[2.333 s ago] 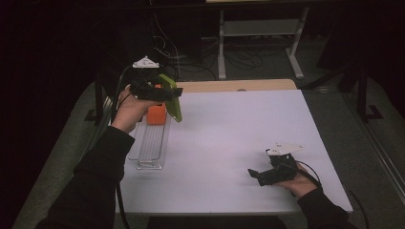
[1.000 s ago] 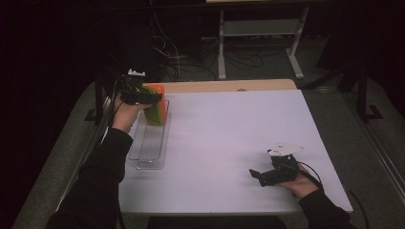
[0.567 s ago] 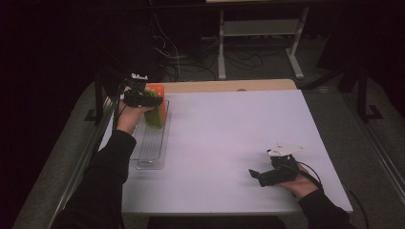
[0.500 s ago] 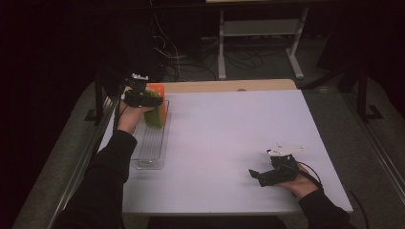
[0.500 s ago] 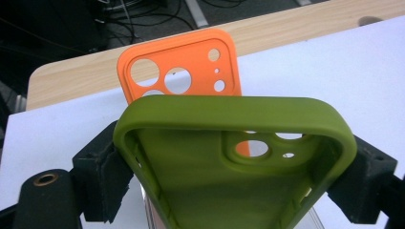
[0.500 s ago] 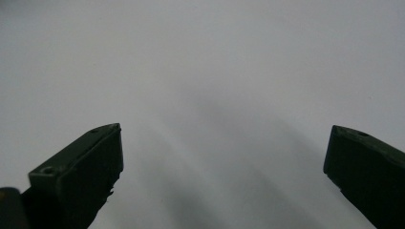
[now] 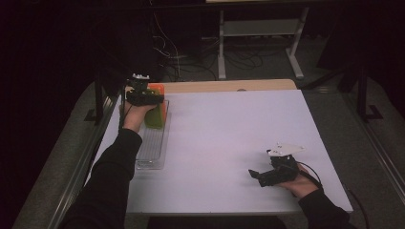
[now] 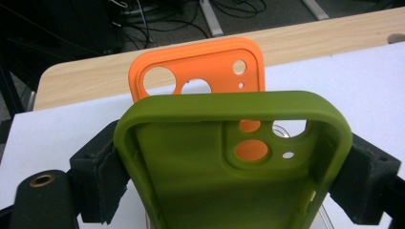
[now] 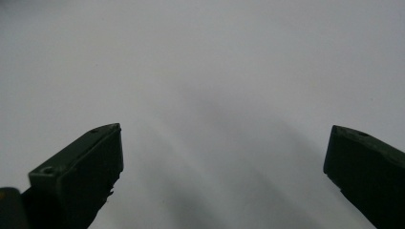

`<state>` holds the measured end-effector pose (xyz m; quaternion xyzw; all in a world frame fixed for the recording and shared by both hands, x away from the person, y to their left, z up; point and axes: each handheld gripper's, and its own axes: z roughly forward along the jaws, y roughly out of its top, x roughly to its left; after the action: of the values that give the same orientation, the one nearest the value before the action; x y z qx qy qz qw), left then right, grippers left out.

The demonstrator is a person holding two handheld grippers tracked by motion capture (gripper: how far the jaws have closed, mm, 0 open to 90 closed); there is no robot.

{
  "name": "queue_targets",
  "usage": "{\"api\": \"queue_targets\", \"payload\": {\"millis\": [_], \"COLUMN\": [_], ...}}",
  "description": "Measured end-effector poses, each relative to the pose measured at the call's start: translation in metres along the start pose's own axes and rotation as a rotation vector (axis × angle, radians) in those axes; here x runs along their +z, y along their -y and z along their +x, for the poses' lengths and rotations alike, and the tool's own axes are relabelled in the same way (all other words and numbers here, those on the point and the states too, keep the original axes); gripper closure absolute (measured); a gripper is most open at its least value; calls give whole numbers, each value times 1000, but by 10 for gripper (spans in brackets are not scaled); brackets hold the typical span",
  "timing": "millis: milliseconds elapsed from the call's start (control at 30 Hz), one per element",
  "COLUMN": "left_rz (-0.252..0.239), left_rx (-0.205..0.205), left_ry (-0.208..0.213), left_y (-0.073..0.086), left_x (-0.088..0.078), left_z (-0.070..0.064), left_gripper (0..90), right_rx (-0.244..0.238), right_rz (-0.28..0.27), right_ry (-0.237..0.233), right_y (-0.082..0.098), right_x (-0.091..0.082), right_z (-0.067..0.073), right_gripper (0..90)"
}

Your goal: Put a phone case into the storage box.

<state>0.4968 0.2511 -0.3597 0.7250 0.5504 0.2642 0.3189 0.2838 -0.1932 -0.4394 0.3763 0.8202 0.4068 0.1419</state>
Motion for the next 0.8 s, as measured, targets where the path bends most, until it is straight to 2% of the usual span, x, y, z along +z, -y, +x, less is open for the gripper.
{"api": "queue_targets", "payload": {"millis": [33, 133, 333, 400, 600, 800], "left_rz": [-3, -12, -17, -26, -37, -60], "left_rx": [2, 2, 30, 15, 6, 5], "left_ry": [1, -6, -4, 2, 19, 38], "left_y": [0, 1, 2, 2, 2, 0], "left_x": [1, 5, 8, 9, 8, 4], "left_z": [0, -2, -1, 0, 2, 3], "left_gripper": [132, 129, 120, 100, 27, 25], "right_rx": [-11, -4, -9, -6, -12, -11], "right_rz": [2, -11, -8, -8, -6, -6], "right_ry": [2, -1, 0, 1, -2, -1], "right_y": [0, 0, 0, 0, 0, 0], "right_x": [0, 0, -1, -1, 0, 0], "right_z": [-1, -1, -1, -1, 0, -1], "right_gripper": [0, 0, 0, 0, 0, 0]}}
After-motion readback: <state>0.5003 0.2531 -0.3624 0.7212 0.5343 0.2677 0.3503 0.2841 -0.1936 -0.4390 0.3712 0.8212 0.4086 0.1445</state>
